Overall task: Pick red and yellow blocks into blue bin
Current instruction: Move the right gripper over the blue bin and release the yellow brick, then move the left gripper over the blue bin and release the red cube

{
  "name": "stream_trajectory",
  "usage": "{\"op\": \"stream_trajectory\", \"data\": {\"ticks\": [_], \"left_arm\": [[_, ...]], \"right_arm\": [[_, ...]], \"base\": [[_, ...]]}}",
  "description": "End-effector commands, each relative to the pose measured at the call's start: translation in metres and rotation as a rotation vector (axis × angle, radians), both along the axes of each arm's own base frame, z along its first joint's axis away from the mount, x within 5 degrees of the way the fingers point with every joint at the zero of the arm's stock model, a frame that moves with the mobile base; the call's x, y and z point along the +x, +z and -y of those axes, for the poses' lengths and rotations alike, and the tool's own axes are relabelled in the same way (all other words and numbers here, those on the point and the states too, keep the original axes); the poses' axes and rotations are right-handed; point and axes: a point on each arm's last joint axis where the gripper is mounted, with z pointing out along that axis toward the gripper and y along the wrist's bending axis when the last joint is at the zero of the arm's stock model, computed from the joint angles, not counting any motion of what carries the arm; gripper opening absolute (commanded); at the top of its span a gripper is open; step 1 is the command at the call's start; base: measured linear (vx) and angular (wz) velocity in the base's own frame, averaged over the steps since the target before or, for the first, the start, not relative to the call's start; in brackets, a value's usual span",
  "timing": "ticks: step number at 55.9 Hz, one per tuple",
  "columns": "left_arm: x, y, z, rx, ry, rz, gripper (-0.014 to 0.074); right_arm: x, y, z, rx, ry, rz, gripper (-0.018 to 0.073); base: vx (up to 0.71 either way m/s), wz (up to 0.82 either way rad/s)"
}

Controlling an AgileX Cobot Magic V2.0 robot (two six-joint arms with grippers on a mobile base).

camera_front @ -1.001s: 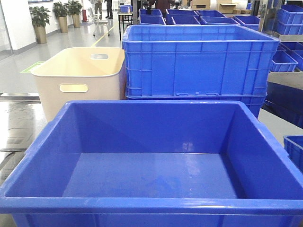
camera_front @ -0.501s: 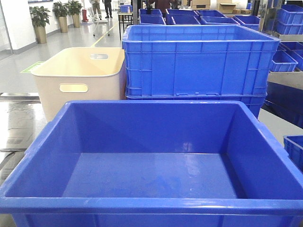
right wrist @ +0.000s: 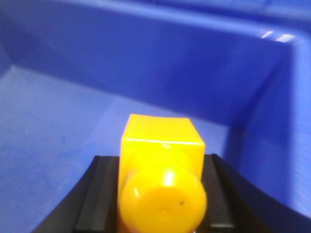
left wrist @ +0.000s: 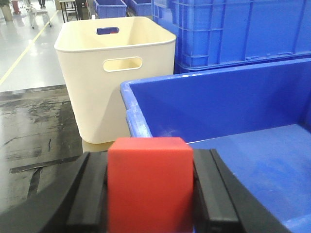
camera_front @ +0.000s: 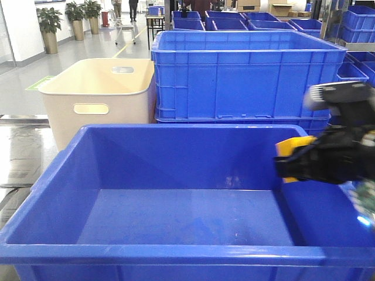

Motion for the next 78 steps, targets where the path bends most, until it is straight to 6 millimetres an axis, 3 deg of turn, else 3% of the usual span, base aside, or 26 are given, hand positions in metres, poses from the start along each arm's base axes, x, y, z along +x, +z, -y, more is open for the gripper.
{"op": "stream_trajectory", "data": {"ticks": [1, 6, 13, 26, 37, 46, 52, 66, 72, 78], "left_arm": [[0.001, 0.017, -0.002, -0.035, 0.024, 0.088, 0.0002], [0.001, 0.017, -0.002, -0.034, 0.024, 0.087, 0.0002], [0.001, 0.017, -0.002, -0.032, 0.024, 0.088, 0.0002], [0.015, 0.01, 0.001, -0.046, 0.012, 0.02, 0.0002], [0.038, 0.024, 0.007, 0.002, -0.046, -0.041, 0.0002], [0.067, 0.053, 0.022, 0.006, -0.174, -0.076, 0.0002], [0.101, 0.061, 0.04, -0.001, -0.284, -0.159, 0.0002], [0.194, 0.043, 0.102, -0.003, -0.441, -0.3, 0.0002], [0.219, 0.034, 0.12, -0.011, -0.468, -0.327, 0.001], [0.232, 0.026, 0.132, -0.011, -0.49, -0.352, 0.0069]], "right_arm": [[0.027, 0.011, -0.006, 0.013, 0.012, 0.017, -0.0003], [0.047, 0.002, -0.011, -0.003, 0.036, -0.052, 0.0034], [0.059, 0.001, -0.015, -0.03, 0.08, -0.087, 0.015], [0.058, 0.01, -0.015, -0.008, 0.073, -0.035, 0.052], [0.055, 0.016, -0.014, -0.006, 0.072, -0.018, 0.0712], [0.042, 0.031, -0.012, 0.0, 0.077, 0.012, 0.0719], [0.029, 0.045, -0.011, 0.003, 0.08, 0.044, 0.0689], [0.008, 0.068, -0.007, 0.012, 0.078, 0.119, 0.059], [0.007, 0.069, -0.007, 0.011, 0.08, 0.117, 0.0561], [0.006, 0.069, -0.007, 0.01, 0.082, 0.113, 0.0559]], "base": [[0.0, 0.0], [0.0, 0.0], [0.0, 0.0], [0.0, 0.0], [0.0, 0.0], [0.0, 0.0], [0.0, 0.0], [0.0, 0.0], [0.0, 0.0], [0.0, 0.0]]}}
